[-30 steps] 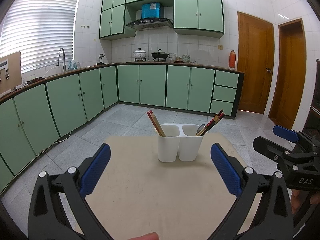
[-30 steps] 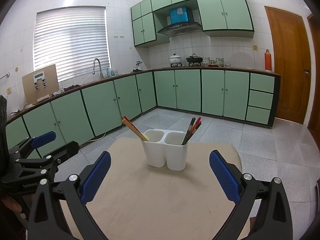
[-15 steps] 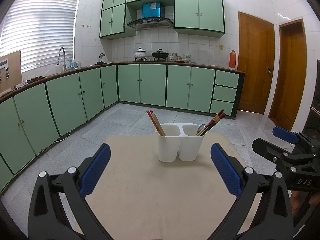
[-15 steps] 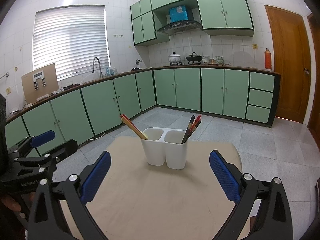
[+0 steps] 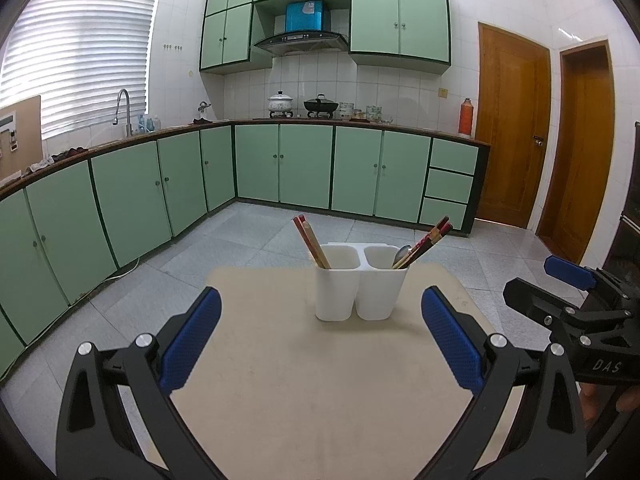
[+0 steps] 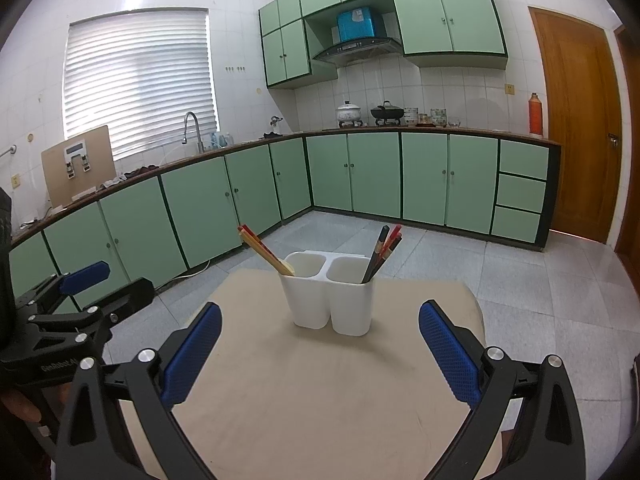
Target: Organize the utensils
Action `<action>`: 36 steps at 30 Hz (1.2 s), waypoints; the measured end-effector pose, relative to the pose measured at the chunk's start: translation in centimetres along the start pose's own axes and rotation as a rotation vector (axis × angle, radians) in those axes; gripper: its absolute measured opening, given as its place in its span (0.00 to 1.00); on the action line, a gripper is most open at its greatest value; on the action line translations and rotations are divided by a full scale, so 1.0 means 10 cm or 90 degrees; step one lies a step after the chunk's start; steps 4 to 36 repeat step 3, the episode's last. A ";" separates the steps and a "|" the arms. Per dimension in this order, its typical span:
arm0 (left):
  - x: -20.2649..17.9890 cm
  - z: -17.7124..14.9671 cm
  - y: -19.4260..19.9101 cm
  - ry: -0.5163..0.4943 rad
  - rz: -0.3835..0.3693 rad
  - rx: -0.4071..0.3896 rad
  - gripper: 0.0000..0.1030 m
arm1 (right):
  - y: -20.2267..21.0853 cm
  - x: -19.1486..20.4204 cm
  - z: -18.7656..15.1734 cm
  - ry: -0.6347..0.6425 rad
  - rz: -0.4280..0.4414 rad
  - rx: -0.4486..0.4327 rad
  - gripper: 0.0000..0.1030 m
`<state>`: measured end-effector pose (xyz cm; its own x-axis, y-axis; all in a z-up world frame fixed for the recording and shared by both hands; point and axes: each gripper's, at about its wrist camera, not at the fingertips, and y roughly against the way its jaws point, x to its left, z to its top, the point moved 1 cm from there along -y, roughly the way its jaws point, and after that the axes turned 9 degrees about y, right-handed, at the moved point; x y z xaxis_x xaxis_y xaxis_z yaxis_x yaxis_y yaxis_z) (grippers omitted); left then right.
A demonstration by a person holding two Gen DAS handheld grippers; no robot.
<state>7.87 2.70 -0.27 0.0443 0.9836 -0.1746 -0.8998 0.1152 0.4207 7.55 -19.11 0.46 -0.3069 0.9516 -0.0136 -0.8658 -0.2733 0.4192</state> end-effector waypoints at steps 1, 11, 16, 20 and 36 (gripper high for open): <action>0.00 -0.01 -0.01 0.000 0.001 0.001 0.94 | -0.01 0.00 0.00 0.000 0.000 0.001 0.94; 0.00 -0.02 -0.02 0.000 0.001 0.004 0.94 | -0.02 0.00 0.00 -0.001 0.000 0.002 0.94; 0.00 -0.02 -0.02 0.000 0.001 0.004 0.94 | -0.02 0.00 0.00 -0.001 0.000 0.002 0.94; 0.00 -0.02 -0.02 0.000 0.001 0.004 0.94 | -0.02 0.00 0.00 -0.001 0.000 0.002 0.94; 0.00 -0.02 -0.02 0.000 0.001 0.004 0.94 | -0.02 0.00 0.00 -0.001 0.000 0.002 0.94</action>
